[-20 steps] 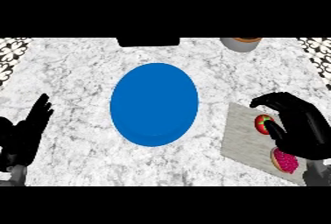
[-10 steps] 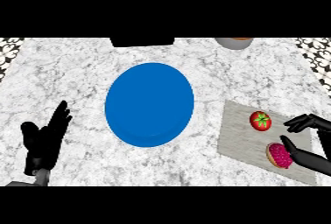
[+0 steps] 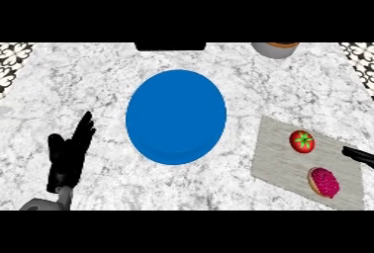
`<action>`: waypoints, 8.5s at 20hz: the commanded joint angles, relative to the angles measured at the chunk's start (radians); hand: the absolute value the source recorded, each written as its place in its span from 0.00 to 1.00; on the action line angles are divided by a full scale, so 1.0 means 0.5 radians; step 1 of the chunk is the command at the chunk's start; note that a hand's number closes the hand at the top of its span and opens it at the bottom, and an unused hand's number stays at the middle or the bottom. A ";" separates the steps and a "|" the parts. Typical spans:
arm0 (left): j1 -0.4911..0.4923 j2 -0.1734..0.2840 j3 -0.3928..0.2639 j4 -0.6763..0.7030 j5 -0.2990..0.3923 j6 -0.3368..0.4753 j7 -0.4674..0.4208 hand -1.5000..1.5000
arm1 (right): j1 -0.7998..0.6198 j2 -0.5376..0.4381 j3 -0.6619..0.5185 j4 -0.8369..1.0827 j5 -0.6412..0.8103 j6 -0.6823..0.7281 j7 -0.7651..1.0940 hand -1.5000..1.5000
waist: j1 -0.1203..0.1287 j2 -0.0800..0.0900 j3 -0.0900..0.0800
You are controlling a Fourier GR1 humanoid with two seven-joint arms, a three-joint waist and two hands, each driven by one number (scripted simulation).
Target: Pick the cupcake from the placemat and place it in the plate
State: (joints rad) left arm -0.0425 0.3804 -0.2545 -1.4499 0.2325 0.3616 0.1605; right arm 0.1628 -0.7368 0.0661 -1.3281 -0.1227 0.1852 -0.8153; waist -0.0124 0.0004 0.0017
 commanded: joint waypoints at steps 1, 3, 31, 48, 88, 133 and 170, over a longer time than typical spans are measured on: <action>0.014 -0.096 -0.055 0.049 -0.074 0.058 -0.057 0.50 | -0.025 -0.135 -0.009 0.034 0.321 -0.197 -0.013 0.00 | 0.018 0.000 -0.004; -0.053 -0.074 0.001 0.097 -0.038 0.015 -0.039 0.50 | 0.005 -0.265 -0.009 -0.064 0.422 -0.220 0.101 0.00 | 0.001 -0.001 -0.007; -0.024 -0.220 0.202 0.045 -0.292 -0.152 0.073 0.50 | -0.223 -0.020 0.183 -0.377 1.237 0.484 1.052 0.00 | 0.022 -0.002 -0.004; 0.009 -0.393 0.322 0.132 -0.420 -0.317 -0.036 0.50 | -0.316 0.293 0.112 -0.191 1.731 0.486 0.879 1.00 | 0.023 -0.001 -0.004; -0.137 -0.420 0.310 0.052 -0.495 -0.394 0.122 0.50 | -2.020 1.473 1.168 0.061 2.603 -0.945 4.213 1.00 | 0.202 0.013 -0.008; -0.055 -0.430 0.436 -0.016 -0.527 -0.387 0.156 0.50 | -1.589 1.474 0.790 0.483 0.450 -1.854 2.001 0.00 | 0.044 0.004 -0.002; -0.018 -0.549 0.500 -0.052 -0.671 -0.445 0.165 0.50 | -1.376 1.346 0.775 0.739 0.537 -1.935 1.808 0.00 | 0.024 -0.003 -0.003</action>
State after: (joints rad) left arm -0.0403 0.1111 0.0025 -1.4699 -0.0827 0.1336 0.2270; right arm -0.5760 -0.0235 0.4894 -0.9031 0.1091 -0.8245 0.0711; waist 0.0020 -0.0007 -0.0001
